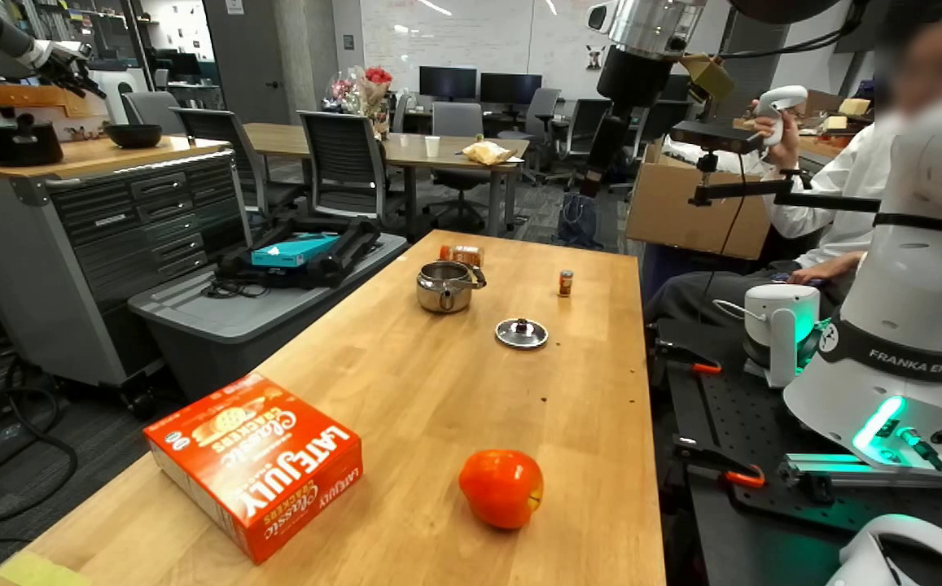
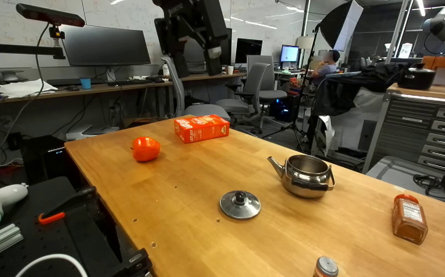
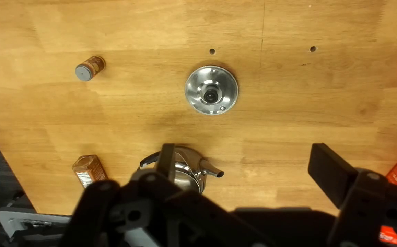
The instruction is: Place the lid on the teapot
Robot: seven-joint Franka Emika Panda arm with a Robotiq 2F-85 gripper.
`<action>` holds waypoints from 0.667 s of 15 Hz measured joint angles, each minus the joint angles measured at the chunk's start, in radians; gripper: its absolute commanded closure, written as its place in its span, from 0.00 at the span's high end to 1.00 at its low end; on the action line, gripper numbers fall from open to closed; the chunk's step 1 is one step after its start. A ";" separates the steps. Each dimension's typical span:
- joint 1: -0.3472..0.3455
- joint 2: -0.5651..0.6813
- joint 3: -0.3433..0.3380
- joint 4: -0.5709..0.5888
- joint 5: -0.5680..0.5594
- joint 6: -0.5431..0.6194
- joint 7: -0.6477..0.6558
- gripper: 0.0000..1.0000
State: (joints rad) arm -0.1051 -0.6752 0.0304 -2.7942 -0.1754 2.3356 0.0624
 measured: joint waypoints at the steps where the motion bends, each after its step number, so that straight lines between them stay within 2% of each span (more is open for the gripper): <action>1: 0.000 0.000 0.000 0.000 0.000 0.000 0.000 1.00; 6: 0.000 0.019 0.001 0.008 0.000 0.001 0.034 1.00; 10: 0.000 0.085 0.004 0.032 0.000 0.001 0.070 1.00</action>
State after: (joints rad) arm -0.1051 -0.5902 0.0348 -2.7620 -0.1751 2.3365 0.1325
